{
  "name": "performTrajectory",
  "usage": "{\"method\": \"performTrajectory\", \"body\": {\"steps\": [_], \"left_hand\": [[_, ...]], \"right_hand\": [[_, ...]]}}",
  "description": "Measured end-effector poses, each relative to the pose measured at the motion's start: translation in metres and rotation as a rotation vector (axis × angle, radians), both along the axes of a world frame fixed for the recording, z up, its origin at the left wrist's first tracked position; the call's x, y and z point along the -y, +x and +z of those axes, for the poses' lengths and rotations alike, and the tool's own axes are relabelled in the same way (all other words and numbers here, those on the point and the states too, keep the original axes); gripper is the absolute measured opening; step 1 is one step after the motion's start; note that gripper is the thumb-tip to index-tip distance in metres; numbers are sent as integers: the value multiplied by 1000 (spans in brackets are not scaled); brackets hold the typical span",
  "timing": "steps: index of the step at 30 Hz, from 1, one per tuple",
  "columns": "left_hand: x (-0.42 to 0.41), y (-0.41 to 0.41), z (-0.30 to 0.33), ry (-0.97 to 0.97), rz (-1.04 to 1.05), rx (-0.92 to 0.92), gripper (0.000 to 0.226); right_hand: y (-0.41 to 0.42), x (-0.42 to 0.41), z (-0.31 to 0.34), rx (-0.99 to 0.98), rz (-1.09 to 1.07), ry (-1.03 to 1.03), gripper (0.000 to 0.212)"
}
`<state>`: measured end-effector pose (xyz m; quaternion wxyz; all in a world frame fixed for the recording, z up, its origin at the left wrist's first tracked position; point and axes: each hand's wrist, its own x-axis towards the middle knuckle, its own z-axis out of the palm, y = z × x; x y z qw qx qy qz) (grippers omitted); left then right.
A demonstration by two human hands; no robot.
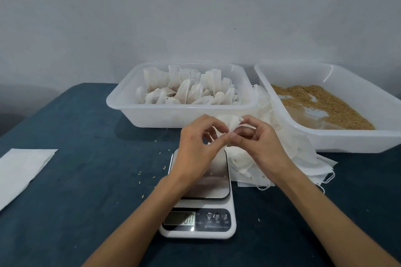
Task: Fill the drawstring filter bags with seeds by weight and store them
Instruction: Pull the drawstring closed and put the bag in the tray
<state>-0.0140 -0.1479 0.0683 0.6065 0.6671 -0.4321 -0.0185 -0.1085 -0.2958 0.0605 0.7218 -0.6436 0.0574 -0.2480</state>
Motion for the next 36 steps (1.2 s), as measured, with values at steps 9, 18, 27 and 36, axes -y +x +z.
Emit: {"method": "performTrajectory", "body": {"steps": [9, 18, 27, 36], "left_hand": [[1, 10, -4, 23, 55, -182, 13], [3, 6, -6, -36, -158, -301, 12], [1, 6, -1, -16, -211, -493, 11], [2, 4, 1, -36, -259, -529, 12]], "right_hand": [[-2, -8, 2, 87, -166, -234, 19], [-4, -10, 8, 93, -127, -188, 25], [-6, -15, 5, 60, -325, -612, 33], [-7, -16, 7, 110, -276, -410, 31]]}}
